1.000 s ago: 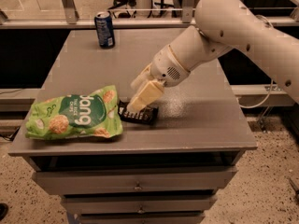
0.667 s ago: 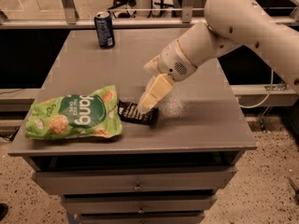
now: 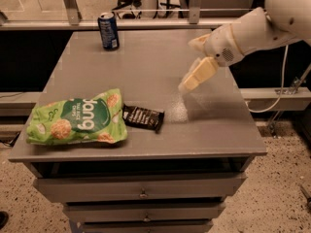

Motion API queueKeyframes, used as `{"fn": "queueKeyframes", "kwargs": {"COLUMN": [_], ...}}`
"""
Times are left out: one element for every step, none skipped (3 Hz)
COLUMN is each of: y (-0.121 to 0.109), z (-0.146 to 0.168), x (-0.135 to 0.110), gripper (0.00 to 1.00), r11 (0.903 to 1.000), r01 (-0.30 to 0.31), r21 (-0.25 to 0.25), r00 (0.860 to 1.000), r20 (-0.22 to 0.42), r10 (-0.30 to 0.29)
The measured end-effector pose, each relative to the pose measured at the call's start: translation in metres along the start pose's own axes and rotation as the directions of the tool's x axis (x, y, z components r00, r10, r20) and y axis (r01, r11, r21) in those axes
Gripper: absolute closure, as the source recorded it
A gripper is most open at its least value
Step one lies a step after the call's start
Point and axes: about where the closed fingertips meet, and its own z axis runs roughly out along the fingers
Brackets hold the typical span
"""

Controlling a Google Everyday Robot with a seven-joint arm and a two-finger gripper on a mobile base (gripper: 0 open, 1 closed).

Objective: Move rxbar chocolate near green rice chip bag

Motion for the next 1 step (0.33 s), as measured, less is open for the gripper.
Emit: {"fn": "queueKeyframes", "kwargs": {"y": [-0.0091], "z": [-0.0089], "x": [-0.006], "gripper": [0.0], "r11": [0.9997], "r01": [0.011], "r21": [0.024], "r00": [1.0], "r20": [0.015], "r10": [-0.011]}}
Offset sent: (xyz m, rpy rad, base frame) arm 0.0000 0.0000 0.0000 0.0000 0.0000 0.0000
